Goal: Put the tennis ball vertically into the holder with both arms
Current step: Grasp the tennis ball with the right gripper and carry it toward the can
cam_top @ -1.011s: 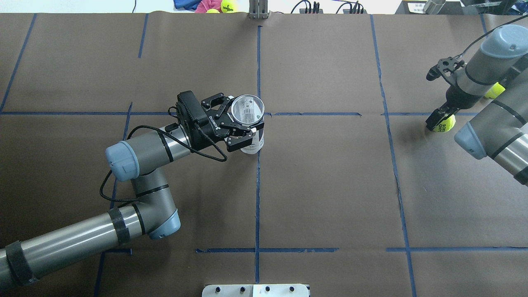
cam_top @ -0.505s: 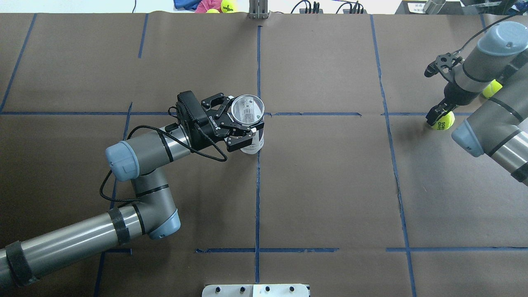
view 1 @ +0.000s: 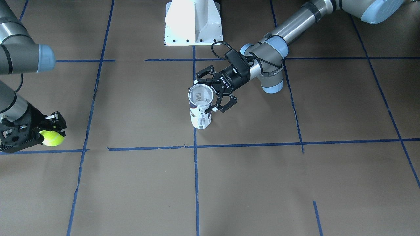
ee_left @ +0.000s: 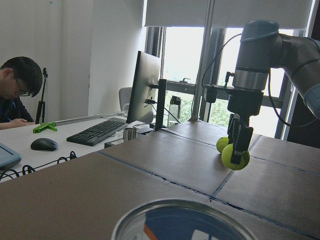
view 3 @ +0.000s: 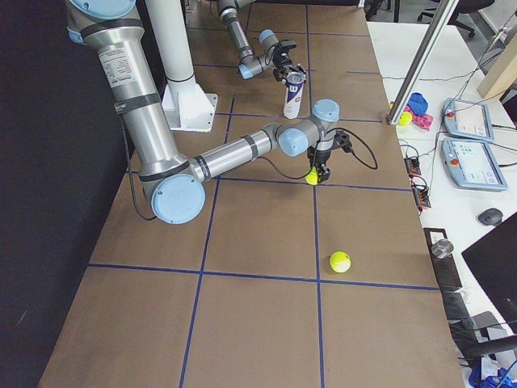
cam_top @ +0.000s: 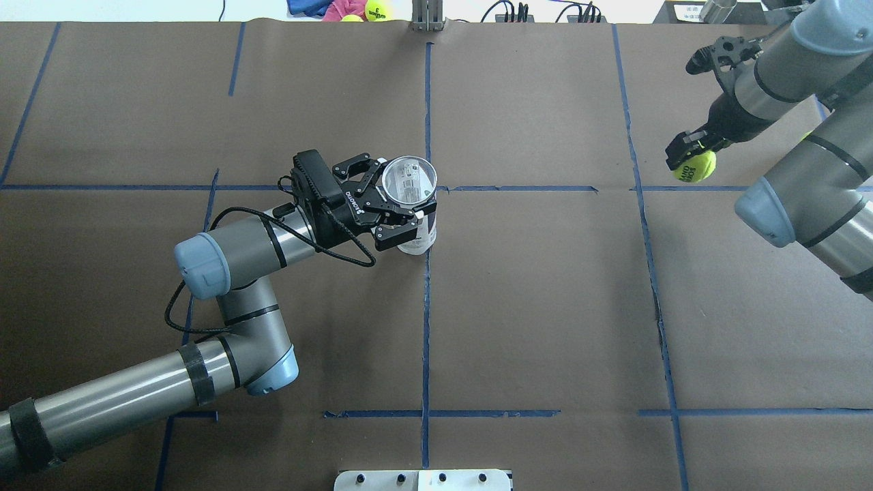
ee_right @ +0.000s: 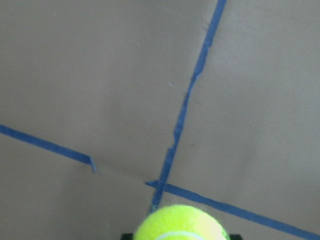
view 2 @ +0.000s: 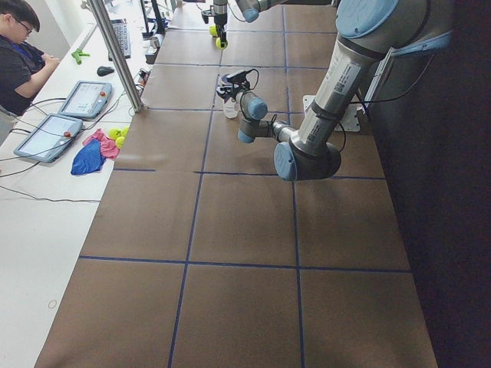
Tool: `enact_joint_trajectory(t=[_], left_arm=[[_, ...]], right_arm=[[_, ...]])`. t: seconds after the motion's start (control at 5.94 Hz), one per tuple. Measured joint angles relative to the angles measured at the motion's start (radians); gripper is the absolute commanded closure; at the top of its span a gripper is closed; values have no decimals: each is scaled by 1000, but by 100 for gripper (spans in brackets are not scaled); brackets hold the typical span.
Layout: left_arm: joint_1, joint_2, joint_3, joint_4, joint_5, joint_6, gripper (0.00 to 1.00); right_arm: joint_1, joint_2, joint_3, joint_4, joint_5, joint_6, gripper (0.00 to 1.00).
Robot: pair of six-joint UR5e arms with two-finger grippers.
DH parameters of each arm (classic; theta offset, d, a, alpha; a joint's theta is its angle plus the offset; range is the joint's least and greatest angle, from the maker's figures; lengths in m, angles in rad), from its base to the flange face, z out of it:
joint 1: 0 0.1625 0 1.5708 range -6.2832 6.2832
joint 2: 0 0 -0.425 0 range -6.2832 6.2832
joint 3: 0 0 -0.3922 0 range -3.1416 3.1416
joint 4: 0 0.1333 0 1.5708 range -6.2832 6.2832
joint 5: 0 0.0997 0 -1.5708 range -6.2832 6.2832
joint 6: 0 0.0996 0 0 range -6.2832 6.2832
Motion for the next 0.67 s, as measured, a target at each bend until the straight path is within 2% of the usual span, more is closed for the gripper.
enact_joint_trajectory(t=[0.17, 0.67], left_arm=[[0, -1, -1, 0, 0, 0, 6], [0, -3, -2, 2, -1, -1, 6]], right_arm=[[-13, 60, 44, -29, 0, 143, 97], [-102, 351, 167, -333, -21, 460, 97]])
